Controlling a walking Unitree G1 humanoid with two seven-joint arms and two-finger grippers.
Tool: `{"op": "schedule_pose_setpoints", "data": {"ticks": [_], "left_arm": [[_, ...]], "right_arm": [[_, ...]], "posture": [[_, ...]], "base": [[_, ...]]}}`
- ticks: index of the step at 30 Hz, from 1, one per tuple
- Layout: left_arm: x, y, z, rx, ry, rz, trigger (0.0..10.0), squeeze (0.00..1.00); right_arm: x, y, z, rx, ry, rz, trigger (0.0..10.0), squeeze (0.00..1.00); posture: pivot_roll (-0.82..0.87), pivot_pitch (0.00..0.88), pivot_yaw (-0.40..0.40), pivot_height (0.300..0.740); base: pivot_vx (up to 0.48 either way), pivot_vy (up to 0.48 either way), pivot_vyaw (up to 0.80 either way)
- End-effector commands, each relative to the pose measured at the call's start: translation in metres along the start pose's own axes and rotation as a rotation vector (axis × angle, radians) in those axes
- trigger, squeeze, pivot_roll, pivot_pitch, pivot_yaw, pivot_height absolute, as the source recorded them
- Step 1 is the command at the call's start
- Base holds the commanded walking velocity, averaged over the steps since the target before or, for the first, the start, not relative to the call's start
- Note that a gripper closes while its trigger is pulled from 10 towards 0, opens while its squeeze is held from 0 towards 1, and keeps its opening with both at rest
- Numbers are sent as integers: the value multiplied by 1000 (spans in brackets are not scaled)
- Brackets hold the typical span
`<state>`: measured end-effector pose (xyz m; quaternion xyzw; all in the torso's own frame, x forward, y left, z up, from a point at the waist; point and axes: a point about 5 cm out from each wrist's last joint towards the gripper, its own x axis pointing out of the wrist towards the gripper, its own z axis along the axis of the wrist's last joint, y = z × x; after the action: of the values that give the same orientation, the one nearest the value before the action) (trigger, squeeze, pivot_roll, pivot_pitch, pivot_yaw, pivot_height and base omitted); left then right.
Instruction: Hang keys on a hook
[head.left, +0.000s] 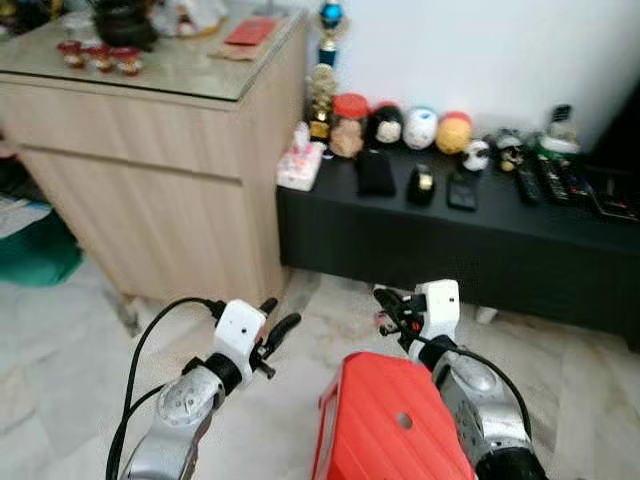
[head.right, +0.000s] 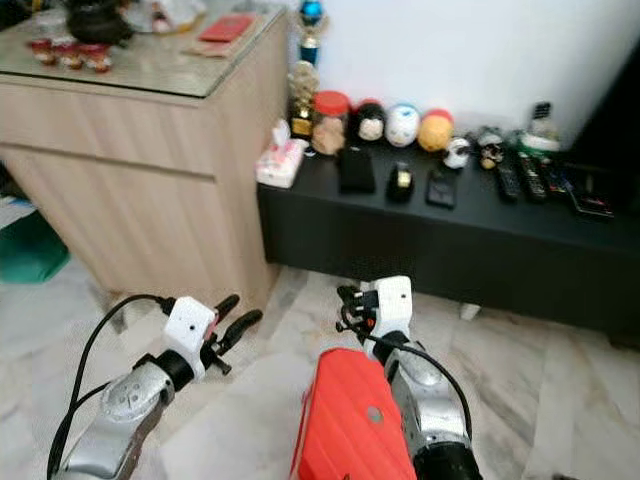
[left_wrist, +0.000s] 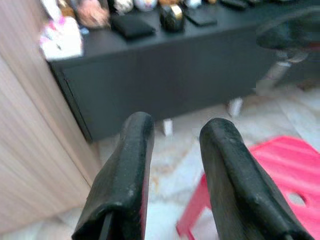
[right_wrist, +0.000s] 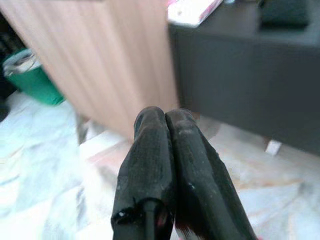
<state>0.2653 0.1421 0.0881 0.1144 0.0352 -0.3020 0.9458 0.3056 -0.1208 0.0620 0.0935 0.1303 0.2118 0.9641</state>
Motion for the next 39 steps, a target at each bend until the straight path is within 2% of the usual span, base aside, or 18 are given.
{"op": "schedule_pose_setpoints", "data": {"ticks": [1, 8, 11, 14, 16, 30, 39], "left_arm": [[0, -10, 2, -9, 9, -80, 10000, 0], [-1, -18, 4, -42, 38, -185, 10000, 0], [-2, -23, 7, -77, 38, -230, 10000, 0], [-2, -28, 6, -77, 64, -268, 10000, 0], [-1, -29, 4, -53, 82, -271, 10000, 0], [2, -28, 4, -171, 63, -200, 10000, 0], [2, -33, 1, -192, 76, -225, 10000, 0]], "right_arm": [[2, 4, 2, 22, 9, 9, 10000, 0], [9, 18, 0, 39, 84, -1, 10000, 0], [12, 27, 0, 82, 96, 6, 10000, 0], [12, 30, -1, 82, 106, 7, 10000, 0], [13, 32, -2, 82, 112, 5, 10000, 0], [20, 60, 9, 149, 105, 59, 10000, 0], [22, 68, 14, 168, 104, 75, 10000, 0]], "posture": [[109, 0, -88, 740], [115, 0, -90, 740], [115, 0, -91, 740], [119, 0, -94, 740], [118, 0, -93, 740], [121, 0, -98, 740], [115, 0, -102, 740]], "base": [[0, 0, 0], [0, 0, 0], [0, 0, 0], [0, 0, 0], [0, 0, 0], [0, 0, 0], [0, 0, 0]]}}
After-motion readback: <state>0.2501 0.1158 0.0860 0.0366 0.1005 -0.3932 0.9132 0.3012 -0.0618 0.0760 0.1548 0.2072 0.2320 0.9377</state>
